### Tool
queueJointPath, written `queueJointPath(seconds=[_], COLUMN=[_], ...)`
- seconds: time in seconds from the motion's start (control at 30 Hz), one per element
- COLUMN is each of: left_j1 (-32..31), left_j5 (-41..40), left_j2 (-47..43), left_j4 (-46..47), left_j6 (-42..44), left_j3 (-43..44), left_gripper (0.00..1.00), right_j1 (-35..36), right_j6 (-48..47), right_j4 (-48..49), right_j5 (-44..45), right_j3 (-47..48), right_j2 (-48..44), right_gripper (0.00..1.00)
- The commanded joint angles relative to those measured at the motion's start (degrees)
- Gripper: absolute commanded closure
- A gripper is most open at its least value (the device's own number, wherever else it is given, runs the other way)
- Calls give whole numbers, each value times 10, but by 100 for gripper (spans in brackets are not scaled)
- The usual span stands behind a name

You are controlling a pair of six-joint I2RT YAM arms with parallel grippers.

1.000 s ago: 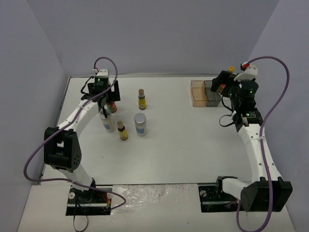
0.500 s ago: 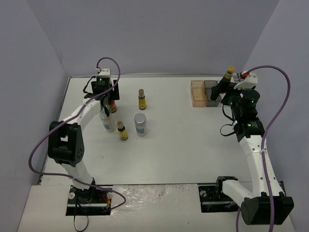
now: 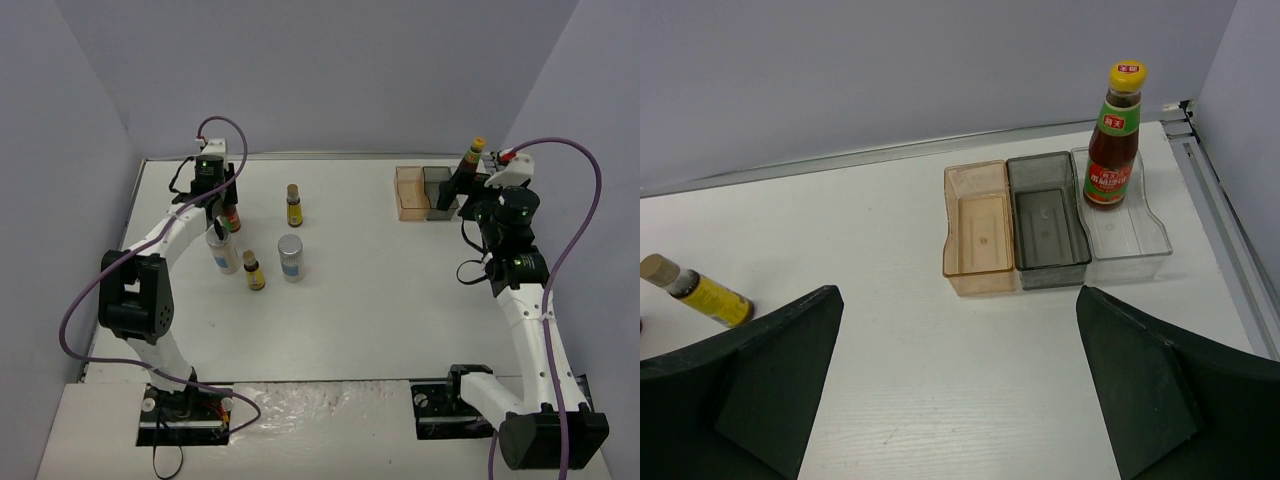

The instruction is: Organize the condiment bottles

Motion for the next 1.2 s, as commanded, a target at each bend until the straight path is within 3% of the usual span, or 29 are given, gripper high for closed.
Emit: queueJointPath(seconds=[0.0, 0.3, 0.53, 0.9, 1.17], left_j1=[5, 1, -24, -157, -279], left_j5=[16, 66, 92, 115, 110], left_j2=[-44, -101, -135, -150, -99], left_j4=[37, -42, -153, -216, -183], left_j6=[22, 26, 48, 48, 37], left_j3=[32, 92, 196, 283, 314], left_gripper=[100, 100, 100, 100, 100], right_j1=[3, 19, 22, 23, 23], right_j6=[-10, -17, -27, -24, -28], right_j4=[32, 30, 21, 12, -3], right_j5=[-8, -7, -4, -7, 0], right_j3=[-1, 0, 12, 19, 14], right_j2=[-13, -16, -22, -32, -49], right_gripper=[0, 0, 0, 0, 0])
